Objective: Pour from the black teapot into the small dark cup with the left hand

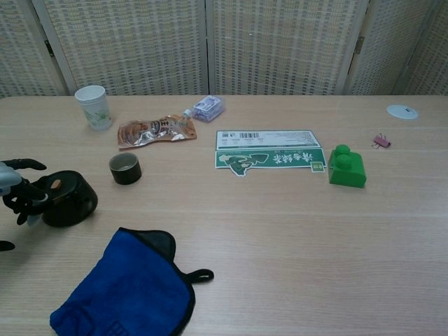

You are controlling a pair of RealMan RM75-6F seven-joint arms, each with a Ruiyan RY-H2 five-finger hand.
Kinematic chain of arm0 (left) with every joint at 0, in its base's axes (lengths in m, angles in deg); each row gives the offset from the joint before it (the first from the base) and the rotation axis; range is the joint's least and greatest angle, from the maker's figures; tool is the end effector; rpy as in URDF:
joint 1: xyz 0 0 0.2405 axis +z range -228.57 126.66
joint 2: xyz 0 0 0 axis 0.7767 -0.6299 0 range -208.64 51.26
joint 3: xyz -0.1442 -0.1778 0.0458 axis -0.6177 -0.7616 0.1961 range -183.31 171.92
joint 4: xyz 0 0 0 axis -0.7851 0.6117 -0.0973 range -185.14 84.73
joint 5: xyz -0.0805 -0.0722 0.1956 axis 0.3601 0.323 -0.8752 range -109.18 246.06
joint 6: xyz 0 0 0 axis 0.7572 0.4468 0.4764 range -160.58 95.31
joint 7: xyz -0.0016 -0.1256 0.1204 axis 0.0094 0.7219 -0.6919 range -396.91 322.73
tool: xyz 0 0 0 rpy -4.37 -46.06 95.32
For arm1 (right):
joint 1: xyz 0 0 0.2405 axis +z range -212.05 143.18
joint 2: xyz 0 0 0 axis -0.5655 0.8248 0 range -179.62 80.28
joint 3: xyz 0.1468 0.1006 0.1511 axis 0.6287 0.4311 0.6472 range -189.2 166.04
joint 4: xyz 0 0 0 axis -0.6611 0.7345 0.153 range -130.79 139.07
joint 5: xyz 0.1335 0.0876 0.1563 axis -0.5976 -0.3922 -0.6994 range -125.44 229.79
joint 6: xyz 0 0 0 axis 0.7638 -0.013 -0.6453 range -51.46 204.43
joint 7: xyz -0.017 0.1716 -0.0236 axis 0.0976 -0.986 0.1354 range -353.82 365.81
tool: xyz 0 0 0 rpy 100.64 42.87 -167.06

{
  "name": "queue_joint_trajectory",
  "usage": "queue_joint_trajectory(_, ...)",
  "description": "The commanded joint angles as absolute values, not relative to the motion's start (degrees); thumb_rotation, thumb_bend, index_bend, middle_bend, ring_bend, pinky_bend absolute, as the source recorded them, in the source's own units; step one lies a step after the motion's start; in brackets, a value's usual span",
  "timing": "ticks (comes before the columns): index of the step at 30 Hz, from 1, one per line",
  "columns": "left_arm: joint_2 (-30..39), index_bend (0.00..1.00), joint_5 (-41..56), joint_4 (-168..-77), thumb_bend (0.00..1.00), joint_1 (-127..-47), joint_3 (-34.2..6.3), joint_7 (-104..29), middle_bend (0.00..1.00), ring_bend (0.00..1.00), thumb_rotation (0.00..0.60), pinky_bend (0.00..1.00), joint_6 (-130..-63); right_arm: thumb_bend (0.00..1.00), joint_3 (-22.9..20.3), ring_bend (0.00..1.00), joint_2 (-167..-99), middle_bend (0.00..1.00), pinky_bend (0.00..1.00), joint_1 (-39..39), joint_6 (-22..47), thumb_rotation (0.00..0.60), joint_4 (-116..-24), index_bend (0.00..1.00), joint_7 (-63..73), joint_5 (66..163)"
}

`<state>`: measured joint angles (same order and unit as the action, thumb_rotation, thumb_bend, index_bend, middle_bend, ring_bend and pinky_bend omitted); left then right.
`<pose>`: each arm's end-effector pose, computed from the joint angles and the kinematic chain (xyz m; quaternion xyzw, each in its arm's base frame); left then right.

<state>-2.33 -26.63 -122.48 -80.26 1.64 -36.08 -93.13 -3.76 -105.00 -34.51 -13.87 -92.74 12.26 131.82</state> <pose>-0.2771 0.2834 0.0083 -0.8333 -0.2963 -0.2591 0.3883 -0.3091 -0.1998 0.2121 0.5427 -0.3251 0.3415 0.6951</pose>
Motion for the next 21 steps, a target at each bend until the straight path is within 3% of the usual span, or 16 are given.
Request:
queue_joint_trajectory(1,-2.34,0.53,-26.25,-122.69,0.22,-80.21,1.66,-36.43,0.55,0.49,0.6,0.02,-92.78,0.17,-3.74,0.18,-105.03,0.22,0.25,-34.5,-13.81,0.6,-92.7,0.19,12.26,131.74)
queue_joint_trajectory(10,-1.94,0.56,-25.77,-122.55,0.22,-80.2,1.7,-36.59,0.6,0.52,0.6,0.02,-92.25,0.17,-3.68,0.18,-105.14,0.22,0.25,-34.3,-13.39,0.6,-92.56,0.19,12.35,131.47)
queue_joint_trajectory(21,-1.16,0.72,-26.41,-121.22,0.22,-80.82,1.08,-33.75,0.79,0.69,0.6,0.01,-93.29,0.17,-3.49,0.18,-105.18,0.22,0.25,-34.26,-13.31,0.6,-92.23,0.19,12.03,131.12)
